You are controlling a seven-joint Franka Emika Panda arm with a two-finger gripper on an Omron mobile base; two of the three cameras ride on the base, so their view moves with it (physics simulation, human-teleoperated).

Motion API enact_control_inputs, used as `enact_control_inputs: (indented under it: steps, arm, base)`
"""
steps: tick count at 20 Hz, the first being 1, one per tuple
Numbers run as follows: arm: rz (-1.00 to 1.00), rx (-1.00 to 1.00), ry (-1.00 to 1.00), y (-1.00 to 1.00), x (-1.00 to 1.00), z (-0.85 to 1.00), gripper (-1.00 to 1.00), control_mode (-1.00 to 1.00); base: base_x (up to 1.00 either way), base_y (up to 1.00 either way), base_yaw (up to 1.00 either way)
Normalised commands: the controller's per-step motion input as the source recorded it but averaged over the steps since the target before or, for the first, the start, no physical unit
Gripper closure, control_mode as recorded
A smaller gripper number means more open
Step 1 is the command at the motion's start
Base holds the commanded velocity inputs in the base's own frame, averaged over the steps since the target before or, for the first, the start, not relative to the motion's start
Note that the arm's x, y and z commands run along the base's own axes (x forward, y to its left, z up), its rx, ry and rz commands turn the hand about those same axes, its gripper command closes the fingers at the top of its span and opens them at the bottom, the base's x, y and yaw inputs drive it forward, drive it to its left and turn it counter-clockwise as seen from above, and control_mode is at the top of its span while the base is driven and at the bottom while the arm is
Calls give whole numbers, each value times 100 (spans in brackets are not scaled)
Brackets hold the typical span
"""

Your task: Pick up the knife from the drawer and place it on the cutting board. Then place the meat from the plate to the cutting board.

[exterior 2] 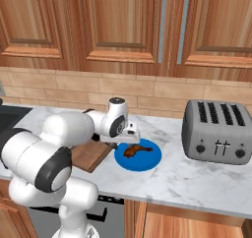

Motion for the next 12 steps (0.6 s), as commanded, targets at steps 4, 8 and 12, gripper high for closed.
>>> enact_control_inputs:
  steps: [4,8,12]
  arm:
    - [-32,3,0,-39,-1,2,-100,-100]
    - [-29,3,0,-31,0,0,-100,-100]
    - [-18,3,0,-28,0,2,-100,-100]
  base:
    - [0,0,0]
    - [0,0,0]
    - [0,0,0]
